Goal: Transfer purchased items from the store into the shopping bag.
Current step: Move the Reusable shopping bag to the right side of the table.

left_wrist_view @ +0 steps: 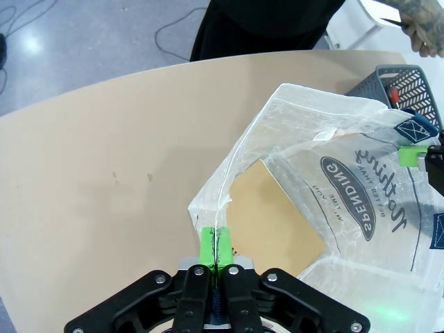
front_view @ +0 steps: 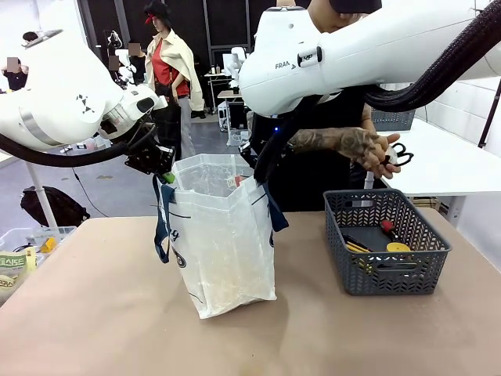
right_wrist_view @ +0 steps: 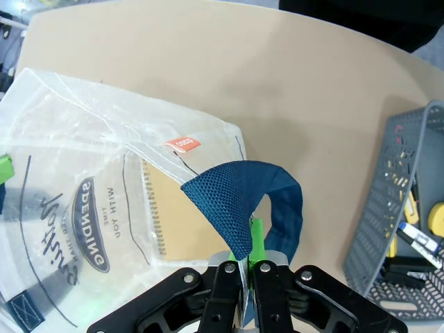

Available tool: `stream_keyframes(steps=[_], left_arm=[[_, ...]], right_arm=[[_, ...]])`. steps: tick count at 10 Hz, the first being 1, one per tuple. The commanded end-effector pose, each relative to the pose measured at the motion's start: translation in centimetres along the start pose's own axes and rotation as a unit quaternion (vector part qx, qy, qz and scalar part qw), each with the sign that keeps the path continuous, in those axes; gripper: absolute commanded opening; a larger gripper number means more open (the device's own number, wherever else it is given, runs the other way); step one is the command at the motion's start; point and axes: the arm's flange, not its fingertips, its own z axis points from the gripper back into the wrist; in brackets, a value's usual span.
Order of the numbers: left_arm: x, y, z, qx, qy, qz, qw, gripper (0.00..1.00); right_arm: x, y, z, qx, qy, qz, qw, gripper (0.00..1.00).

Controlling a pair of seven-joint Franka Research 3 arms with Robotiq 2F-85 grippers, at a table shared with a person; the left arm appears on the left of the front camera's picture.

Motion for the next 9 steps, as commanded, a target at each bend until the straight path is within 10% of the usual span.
stream_keyframes(steps=[1, 9], left_arm=[[-0.16, 0.08, 0.3, -0.004, -0.003, 0.008, 1.0, 0.0], [-0.16, 0.08, 0.3, -0.004, -0.003, 0.008, 1.0, 0.0]], right_arm=[[0.01, -0.22, 0.15, 0.01, 0.004, 0.004, 1.0, 0.0], [0.01, -0.22, 0.15, 0.01, 0.004, 0.004, 1.0, 0.0]])
